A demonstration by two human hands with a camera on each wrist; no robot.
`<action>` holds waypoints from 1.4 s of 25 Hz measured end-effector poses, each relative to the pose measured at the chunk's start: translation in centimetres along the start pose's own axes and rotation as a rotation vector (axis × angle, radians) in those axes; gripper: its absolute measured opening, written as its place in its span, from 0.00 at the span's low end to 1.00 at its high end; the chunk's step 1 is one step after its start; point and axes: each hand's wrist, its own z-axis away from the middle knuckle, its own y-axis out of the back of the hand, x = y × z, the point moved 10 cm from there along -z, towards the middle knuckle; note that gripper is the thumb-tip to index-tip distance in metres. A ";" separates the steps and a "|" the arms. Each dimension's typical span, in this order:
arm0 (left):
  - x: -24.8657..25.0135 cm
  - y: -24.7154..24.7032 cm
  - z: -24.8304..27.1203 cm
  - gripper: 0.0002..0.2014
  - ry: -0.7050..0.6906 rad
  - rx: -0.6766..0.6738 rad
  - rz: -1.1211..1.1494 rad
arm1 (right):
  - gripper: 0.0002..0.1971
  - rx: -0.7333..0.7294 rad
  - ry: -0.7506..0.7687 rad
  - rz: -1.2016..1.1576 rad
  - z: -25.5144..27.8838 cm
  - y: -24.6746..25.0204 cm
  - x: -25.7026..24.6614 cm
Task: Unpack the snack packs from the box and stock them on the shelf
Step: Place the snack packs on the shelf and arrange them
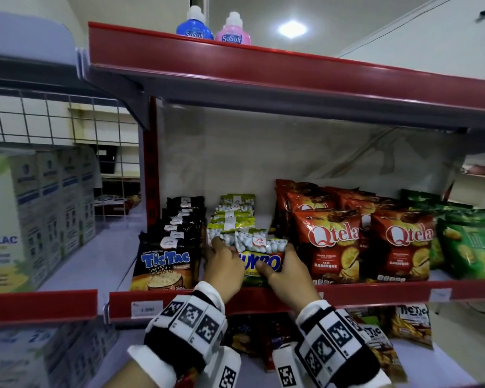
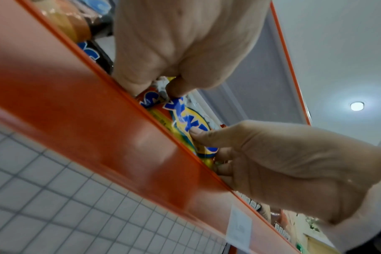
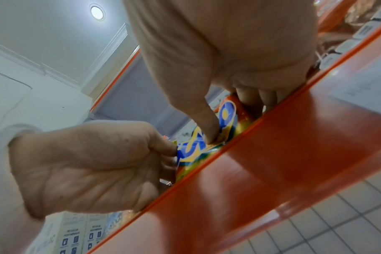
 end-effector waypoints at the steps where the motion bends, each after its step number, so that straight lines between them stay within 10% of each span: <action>1: 0.1 -0.1 0.0 0.19 -0.021 -0.002 0.023 | 0.33 -0.004 0.000 0.002 0.0 0.1 0.0; 20: 0.9 3.7 3.4 0.26 -0.147 0.266 0.082 | 0.41 -0.098 0.133 0.182 2.8 2.2 -2.6; 29: -0.1 2.1 4.6 0.31 -0.107 0.124 -0.067 | 0.27 -0.169 0.208 0.206 2.4 1.1 -2.9; 35: 2.1 9.2 3.2 0.18 -0.123 0.276 0.016 | 0.27 -0.103 0.318 0.249 2.9 3.7 -6.2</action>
